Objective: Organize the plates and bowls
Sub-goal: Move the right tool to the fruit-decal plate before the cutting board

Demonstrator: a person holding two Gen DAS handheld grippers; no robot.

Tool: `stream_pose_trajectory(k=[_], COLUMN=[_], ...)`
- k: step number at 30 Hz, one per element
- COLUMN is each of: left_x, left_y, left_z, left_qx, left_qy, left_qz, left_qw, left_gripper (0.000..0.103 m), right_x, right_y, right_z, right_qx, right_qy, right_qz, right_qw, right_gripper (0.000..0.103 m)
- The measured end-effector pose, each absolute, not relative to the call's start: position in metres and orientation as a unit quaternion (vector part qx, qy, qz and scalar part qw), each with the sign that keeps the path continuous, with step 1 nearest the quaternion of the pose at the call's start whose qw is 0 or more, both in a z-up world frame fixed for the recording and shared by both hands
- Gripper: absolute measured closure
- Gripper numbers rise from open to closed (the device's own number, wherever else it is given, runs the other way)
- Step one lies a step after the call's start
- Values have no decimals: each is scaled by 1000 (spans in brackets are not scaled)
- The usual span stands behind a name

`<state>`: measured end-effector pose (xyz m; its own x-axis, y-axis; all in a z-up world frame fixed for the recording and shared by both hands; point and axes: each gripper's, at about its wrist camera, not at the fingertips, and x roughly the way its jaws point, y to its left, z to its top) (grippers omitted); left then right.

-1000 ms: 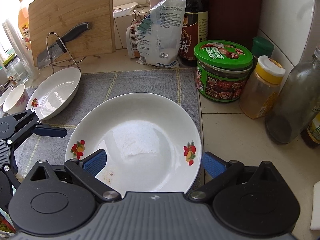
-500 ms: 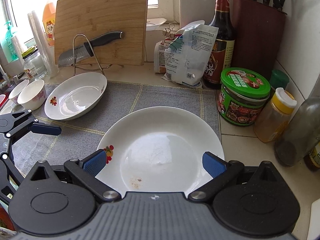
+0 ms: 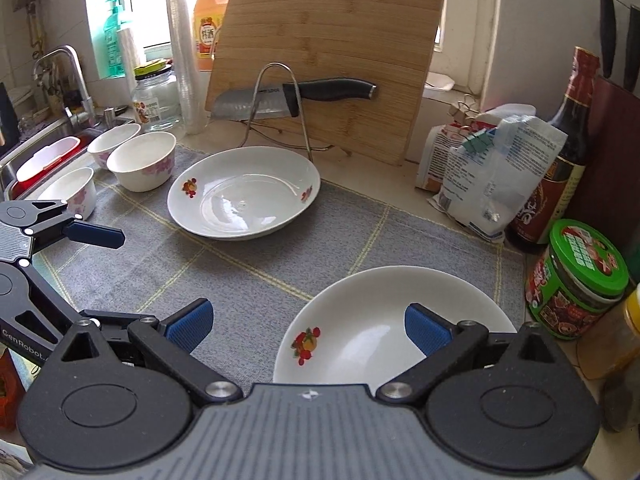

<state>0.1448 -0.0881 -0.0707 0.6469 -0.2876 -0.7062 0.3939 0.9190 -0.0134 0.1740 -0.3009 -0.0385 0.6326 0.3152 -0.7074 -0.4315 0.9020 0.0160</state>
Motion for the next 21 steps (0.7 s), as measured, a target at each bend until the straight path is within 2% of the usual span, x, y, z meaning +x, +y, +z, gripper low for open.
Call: stream_pose_trajectory(k=[9,21], left_x=[144,186], left_y=[-59,-41], left_z=[-69,-88], left_qx=[54,95], left_qy=[382,371], left_qz=[-137,-177], left_qw=[912,907], left_gripper=[1,1], right_x=[175,186], right_y=[-264,-238], right_z=[-39,-39], right_qx=[-93,-79], right_qy=[369,387], right_qz=[259,193], right_qw=[888,898], right_gripper=[0,0])
